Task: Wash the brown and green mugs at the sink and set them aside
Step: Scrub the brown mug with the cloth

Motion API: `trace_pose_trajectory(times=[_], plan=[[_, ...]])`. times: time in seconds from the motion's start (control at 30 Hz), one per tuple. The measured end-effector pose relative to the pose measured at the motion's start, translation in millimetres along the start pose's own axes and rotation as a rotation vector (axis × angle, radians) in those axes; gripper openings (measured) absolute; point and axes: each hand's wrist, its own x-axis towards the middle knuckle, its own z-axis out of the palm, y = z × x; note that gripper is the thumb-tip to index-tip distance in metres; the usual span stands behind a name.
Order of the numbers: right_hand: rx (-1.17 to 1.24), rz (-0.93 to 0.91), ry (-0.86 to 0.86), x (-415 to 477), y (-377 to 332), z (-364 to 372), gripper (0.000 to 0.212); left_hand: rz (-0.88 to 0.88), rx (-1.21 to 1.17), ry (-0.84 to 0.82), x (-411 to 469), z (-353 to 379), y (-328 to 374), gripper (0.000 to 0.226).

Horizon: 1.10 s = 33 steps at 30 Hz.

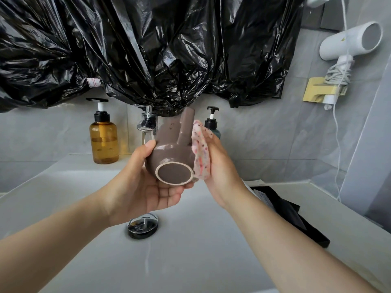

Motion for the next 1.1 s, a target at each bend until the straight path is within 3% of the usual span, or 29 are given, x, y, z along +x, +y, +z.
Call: trace_pose_trajectory(times=[0.2, 0.33, 0.5, 0.63, 0.7, 0.8, 0.9, 1.0, 1.1], plan=[[0.029, 0.056, 0.094, 3.4, 6.0, -6.8, 0.028, -0.121, -0.015, -0.030, 0.0, 2.6, -6.5, 0.095], [0.094, 0.043, 0.111, 5.9, 10.5, -9.6, 0.028, -0.114, 0.158, -0.027, 1.8, 1.2, -5.8, 0.104], [0.129, 0.044, 0.181, 8.4, 7.0, -9.3, 0.025, 0.128, 0.406, 0.208, 4.1, -5.2, 3.9, 0.079], [-0.036, -0.032, 0.207, 8.7, 9.4, -10.0, 0.018, 0.408, 0.587, 0.402, 0.2, -9.3, 15.4, 0.074], [-0.161, -0.077, 0.193, 7.3, 13.7, -7.1, 0.018, 0.435, 0.671, 0.373, -3.3, -6.0, 19.4, 0.069], [-0.292, -0.101, 0.146, 4.6, 19.5, -0.3, 0.035, 0.360, 0.752, 0.268, -7.0, -0.1, 19.1, 0.061], [-0.359, -0.117, 0.122, 3.2, 22.3, 2.0, 0.048, 0.330, 0.759, 0.273, -5.9, 4.0, 15.7, 0.038], [-0.311, -0.114, 0.189, 6.5, 23.9, -1.9, 0.030, 0.334, 0.689, 0.356, -2.2, 2.1, 12.8, 0.033], [-0.256, -0.128, 0.297, 10.5, 23.7, -8.7, 0.014, 0.288, 0.449, 0.457, 2.6, -1.3, 10.6, 0.032]])
